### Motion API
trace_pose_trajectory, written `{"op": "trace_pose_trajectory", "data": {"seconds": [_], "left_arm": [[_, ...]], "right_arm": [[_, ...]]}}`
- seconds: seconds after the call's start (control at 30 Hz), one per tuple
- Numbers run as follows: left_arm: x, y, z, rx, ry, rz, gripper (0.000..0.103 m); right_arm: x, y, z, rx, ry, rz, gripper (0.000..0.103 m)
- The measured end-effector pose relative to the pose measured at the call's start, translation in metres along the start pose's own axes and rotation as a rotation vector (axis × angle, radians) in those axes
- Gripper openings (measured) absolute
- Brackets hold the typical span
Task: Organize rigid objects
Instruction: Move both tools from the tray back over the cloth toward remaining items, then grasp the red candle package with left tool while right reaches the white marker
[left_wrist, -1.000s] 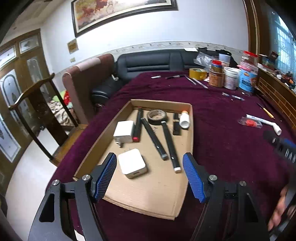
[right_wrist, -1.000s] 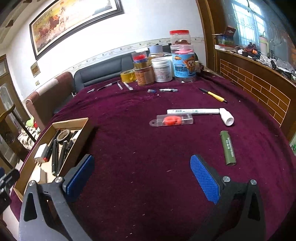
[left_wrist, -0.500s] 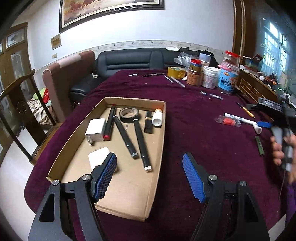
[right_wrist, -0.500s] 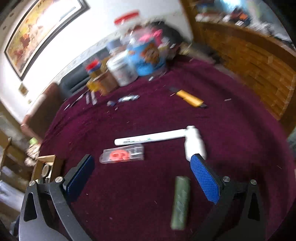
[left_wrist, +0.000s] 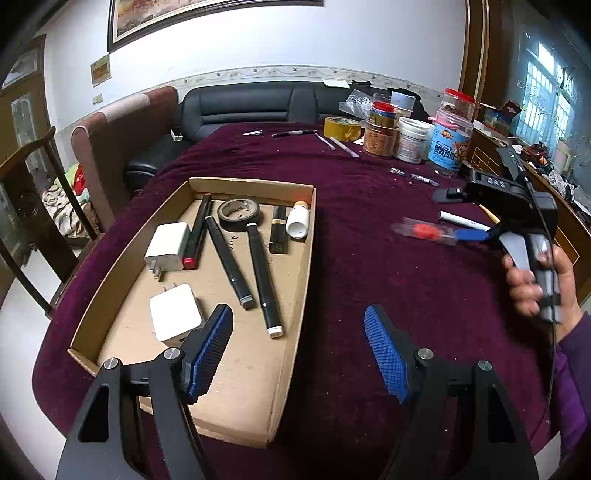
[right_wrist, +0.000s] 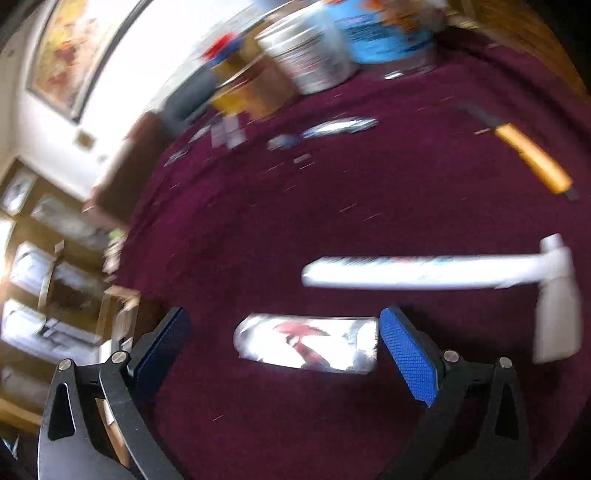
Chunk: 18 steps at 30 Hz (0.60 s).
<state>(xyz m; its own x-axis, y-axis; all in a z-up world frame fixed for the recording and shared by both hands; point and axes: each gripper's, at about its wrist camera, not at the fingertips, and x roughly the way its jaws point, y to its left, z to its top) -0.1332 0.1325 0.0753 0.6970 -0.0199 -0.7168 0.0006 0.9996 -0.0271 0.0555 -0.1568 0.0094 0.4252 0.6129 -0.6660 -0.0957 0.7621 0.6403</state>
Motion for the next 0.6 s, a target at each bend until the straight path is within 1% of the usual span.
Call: {"op": "trace_pose_trajectory", "data": {"seconds": [0.1,0.13,0.17,0.2,0.27,0.3,0.37,0.4,0.43,0.47,0.5,0.6], "left_arm": [[0.001,-0.004,0.0,0.009,0.004,-0.029,0.068],[0.002,-0.005,0.0,0.016,0.007,-0.041,0.068],[0.001,-0.008,0.0,0.022,0.011,-0.064,0.068],[0.001,-0.009,0.0,0.025,0.013,-0.08,0.068],[0.002,-0.012,0.002,0.031,0.022,-0.114,0.068],[0.002,-0.015,0.003,0.028,0.033,-0.132,0.068],[0.004,-0.018,0.004,0.019,0.051,-0.161,0.068],[0.004,-0.019,0.003,0.018,0.055,-0.167,0.068],[0.005,-0.021,0.003,0.019,0.059,-0.167,0.068],[0.005,-0.022,0.002,0.021,0.063,-0.165,0.068],[0.005,-0.022,0.001,0.022,0.065,-0.162,0.068],[0.004,-0.02,0.003,0.022,0.067,-0.159,0.068]], "right_arm": [[0.013,0.023,-0.024,-0.063,0.141,0.14,0.103],[0.016,0.033,-0.037,-0.101,0.201,0.186,0.103],[0.016,0.04,-0.044,-0.135,0.229,0.201,0.103],[0.009,0.05,-0.052,-0.191,0.227,0.189,0.103],[-0.011,0.058,-0.053,-0.251,0.137,0.101,0.103],[-0.02,0.059,-0.05,-0.264,0.079,0.033,0.103],[-0.038,0.056,-0.035,-0.286,-0.04,-0.142,0.103],[-0.04,0.052,-0.026,-0.282,-0.065,-0.201,0.103],[-0.04,0.04,-0.01,-0.247,-0.072,-0.247,0.103],[-0.036,0.03,0.003,-0.211,-0.061,-0.263,0.103],[-0.031,0.022,0.012,-0.188,-0.053,-0.275,0.103],[-0.017,-0.004,0.035,-0.127,-0.032,-0.352,0.103]]}}
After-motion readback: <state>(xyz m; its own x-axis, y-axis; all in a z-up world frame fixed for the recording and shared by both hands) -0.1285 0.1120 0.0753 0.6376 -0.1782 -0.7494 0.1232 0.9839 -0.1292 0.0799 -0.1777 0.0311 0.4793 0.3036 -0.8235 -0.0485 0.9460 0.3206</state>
